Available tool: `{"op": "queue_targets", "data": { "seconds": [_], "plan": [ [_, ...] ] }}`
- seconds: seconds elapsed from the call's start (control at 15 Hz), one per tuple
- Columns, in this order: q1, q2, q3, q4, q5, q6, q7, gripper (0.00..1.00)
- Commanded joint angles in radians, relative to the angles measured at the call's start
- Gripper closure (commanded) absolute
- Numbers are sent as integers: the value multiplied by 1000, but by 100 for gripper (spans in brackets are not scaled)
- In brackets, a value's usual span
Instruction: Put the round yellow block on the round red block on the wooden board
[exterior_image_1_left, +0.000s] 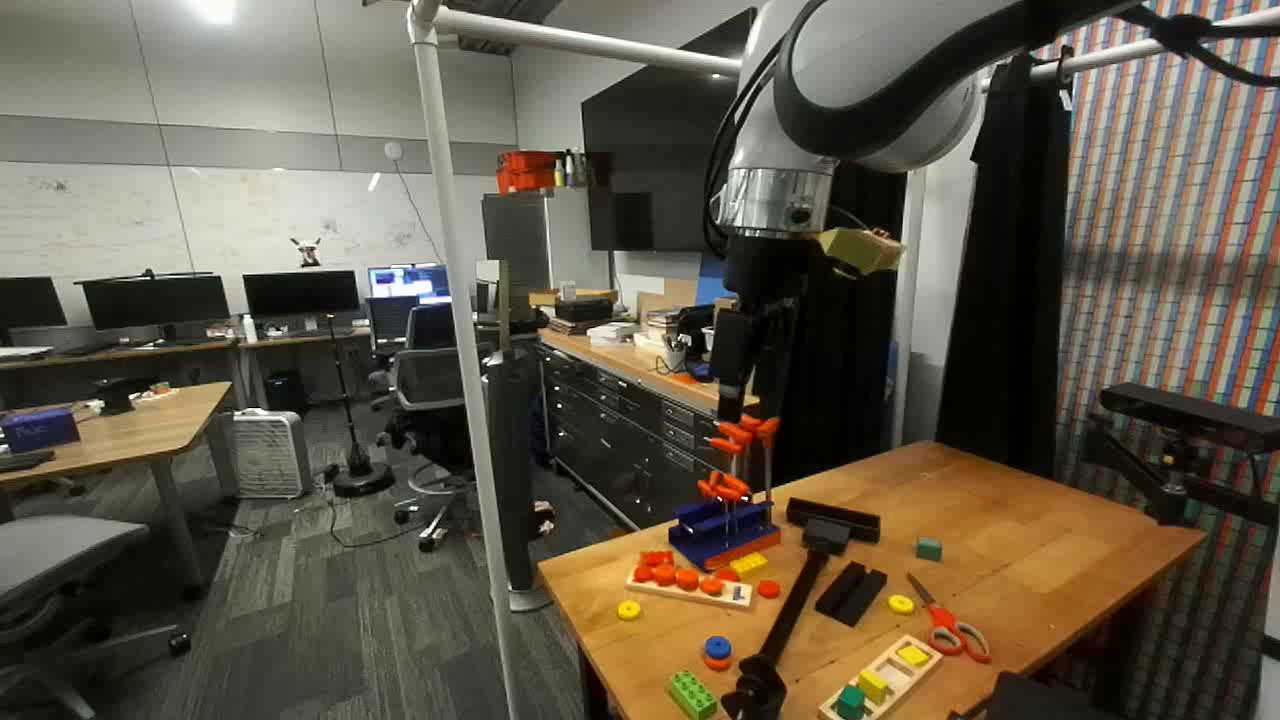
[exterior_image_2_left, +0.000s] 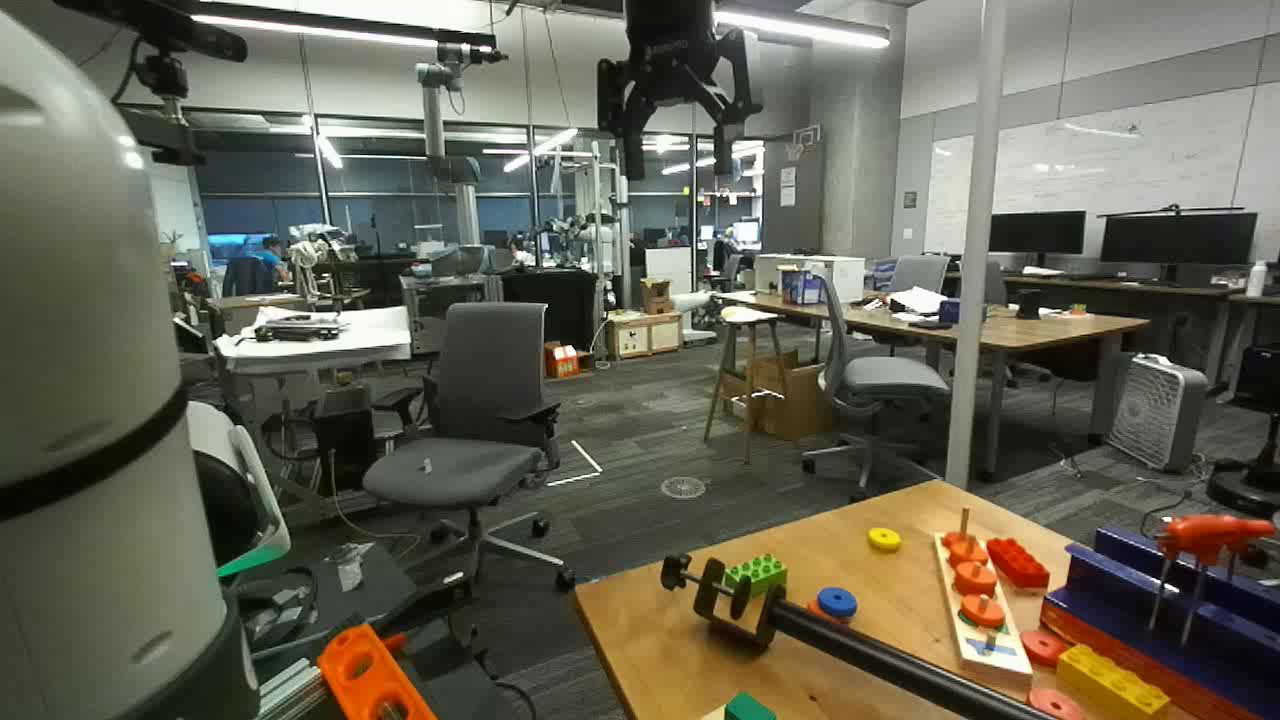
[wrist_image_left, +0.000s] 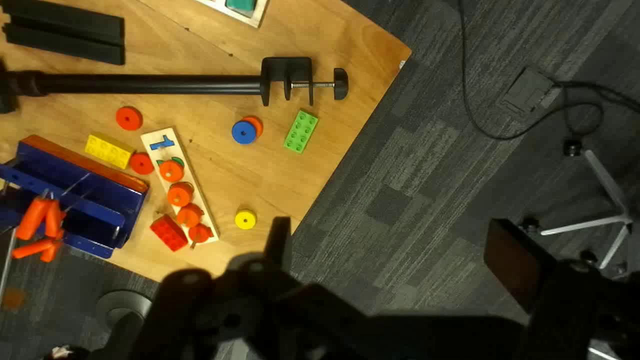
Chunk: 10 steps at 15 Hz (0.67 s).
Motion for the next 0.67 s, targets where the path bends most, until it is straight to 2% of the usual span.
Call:
{"op": "queue_targets", "data": {
  "seconds": [0.0,0.33,0.6],
  "plan": [
    [-3,0,3,7,1,-2,-1,0],
    [-3,-5,2,20,1,0,-1,0],
    [-19,7,6,-58,-48,152,-3,0]
  ]
}}
